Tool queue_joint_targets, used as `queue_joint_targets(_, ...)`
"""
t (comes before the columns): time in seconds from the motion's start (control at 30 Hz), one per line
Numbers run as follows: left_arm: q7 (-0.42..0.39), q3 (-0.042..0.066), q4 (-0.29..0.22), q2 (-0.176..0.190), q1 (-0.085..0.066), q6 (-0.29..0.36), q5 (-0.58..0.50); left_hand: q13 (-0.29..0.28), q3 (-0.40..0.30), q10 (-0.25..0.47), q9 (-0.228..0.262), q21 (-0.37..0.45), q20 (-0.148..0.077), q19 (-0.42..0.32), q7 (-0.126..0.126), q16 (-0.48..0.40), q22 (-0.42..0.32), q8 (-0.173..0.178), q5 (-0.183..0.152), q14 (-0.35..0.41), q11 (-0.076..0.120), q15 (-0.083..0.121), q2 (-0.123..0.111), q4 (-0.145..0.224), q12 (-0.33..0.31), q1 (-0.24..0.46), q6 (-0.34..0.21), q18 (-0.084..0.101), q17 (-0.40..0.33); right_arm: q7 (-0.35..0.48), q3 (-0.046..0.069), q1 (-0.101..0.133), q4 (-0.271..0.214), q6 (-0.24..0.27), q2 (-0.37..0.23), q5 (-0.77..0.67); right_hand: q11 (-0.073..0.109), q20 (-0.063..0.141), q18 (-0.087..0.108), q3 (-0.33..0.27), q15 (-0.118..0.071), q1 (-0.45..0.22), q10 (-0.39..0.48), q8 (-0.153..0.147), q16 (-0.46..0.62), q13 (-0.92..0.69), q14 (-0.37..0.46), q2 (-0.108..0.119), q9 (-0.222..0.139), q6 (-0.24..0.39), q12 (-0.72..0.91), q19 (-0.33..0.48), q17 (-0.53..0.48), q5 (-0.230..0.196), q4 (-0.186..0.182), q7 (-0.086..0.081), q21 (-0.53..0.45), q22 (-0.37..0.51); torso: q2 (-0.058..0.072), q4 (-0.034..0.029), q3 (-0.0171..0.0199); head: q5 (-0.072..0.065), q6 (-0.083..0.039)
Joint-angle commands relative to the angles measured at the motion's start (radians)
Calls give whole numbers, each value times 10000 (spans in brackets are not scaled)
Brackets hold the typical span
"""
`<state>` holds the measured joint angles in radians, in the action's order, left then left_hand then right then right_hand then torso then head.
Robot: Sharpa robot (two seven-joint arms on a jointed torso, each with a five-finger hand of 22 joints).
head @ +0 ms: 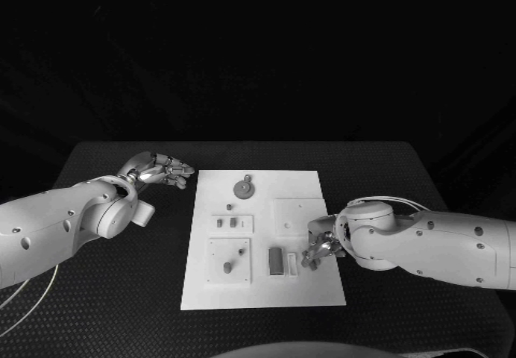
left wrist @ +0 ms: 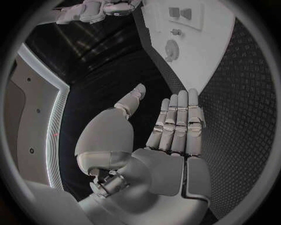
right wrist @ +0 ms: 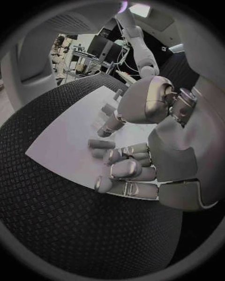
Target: Assemble the parts on the task board
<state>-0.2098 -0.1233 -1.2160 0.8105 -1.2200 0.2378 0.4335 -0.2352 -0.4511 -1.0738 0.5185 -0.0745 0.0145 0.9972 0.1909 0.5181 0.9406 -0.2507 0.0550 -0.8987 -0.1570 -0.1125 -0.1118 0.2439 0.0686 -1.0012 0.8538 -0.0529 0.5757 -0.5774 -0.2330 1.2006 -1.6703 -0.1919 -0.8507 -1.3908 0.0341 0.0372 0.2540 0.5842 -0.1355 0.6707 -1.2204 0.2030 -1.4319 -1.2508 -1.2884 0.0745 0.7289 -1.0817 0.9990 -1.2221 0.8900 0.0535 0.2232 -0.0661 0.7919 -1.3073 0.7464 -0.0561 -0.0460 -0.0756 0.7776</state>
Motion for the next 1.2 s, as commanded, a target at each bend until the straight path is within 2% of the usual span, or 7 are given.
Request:
queue_joint_targets(0.03, -64, 5, -36, -12, -9, -41, -38, 9, 18, -6, -11, 28, -9, -43, -47, -36, -16, -69, -46, -44, 13, -1, -50, -8, 10, 68, -37, -194, 14, -450, -87, -90, 118, -678, 72, -1668, -47, 63, 78, 74, -5, 6, 65, -118, 71, 0, 28, 273, -127, 227, -76, 15, -10, -36, -89, -154, -41, -168, 1, -2, -10, -12, 18)
queue_joint_targets(0.17, -66, 5, -49, -5, -9, -37, -33, 9, 18, -7, -11, 28, -10, -43, -47, -38, -16, -69, -46, -45, 13, -1, -50, -8, 10, 67, -37, -195, 16, -474, -98, -92, 155, -843, 186, -2175, -63, 74, 78, 246, 14, 94, 81, -136, 86, -1, 24, 542, -136, 270, -78, 3, -13, -33, -145, -176, -46, -173, -5, -6, -16, -33, 24)
queue_joint_targets(0.37, -66, 5, -77, 12, -10, -15, 3, 10, 9, -8, -12, 28, -13, -46, -51, -50, -15, -75, -47, -46, 16, 1, -59, 22, 11, 27, -34, -198, 31, -495, -122, -169, 231, -956, 256, -2288, -69, 80, 78, 364, 22, 509, 76, -116, 86, -7, 12, 414, -121, 266, -63, -9, -9, -33, 193, -181, -20, -195, -8, -21, -20, -42, 63)
queue_joint_targets(0.57, -64, 5, -71, 8, -10, -20, 3, 10, 13, -9, -13, 27, -10, -45, -51, -53, -15, -76, -49, -48, 15, 0, -61, 21, 11, 32, -34, -195, 36, -460, -122, -176, 269, -971, 224, -1802, -63, 60, 78, 521, 21, 1302, 28, -68, 80, 1, -10, -515, -90, 228, -44, -17, -5, -31, 691, -173, 17, -206, -2, -5, -8, -25, 51)
queue_joint_targets(0.77, -58, 5, -61, 5, -10, -15, 3, 10, 16, -10, -14, 27, -8, -44, -50, -56, -14, -77, -49, -49, 14, -1, -61, 17, 11, 40, -34, -194, 40, -289, -120, -176, 268, -789, 192, -720, -62, 15, 78, 586, 30, 2081, 9, -40, 64, 3, 1, -1174, -67, 222, -30, 73, 8, -29, 713, -172, 71, -229, 3, -4, 8, -5, 47)
queue_joint_targets(1.03, -54, 4, -51, -12, -9, -22, 4, 11, 18, -10, -15, 27, -8, -44, -48, -61, -14, -77, -49, -50, 13, -2, -61, 16, 11, 43, -37, -193, 46, -107, -118, -176, 302, -83, 23, -54, -55, -40, 78, 703, 31, 2378, -38, 7, 45, 6, -3, -1206, -55, 148, -6, 94, 14, -33, 708, -156, 127, -228, 0, -1, 7, 3, 34)
queue_joint_targets(1.2, -43, 3, -48, 0, -9, -26, 4, 11, 18, -10, -16, 27, -9, -44, -49, -63, -14, -78, -48, -50, 14, -1, -62, 17, 11, 42, -37, -194, 50, 41, -108, -171, 222, 987, -320, 856, -36, -52, 78, 708, 19, 2482, -84, 45, 20, 5, -15, -1154, -44, 84, 18, 85, 22, -33, 710, -136, 169, -227, -1, -3, 3, 17, 36)
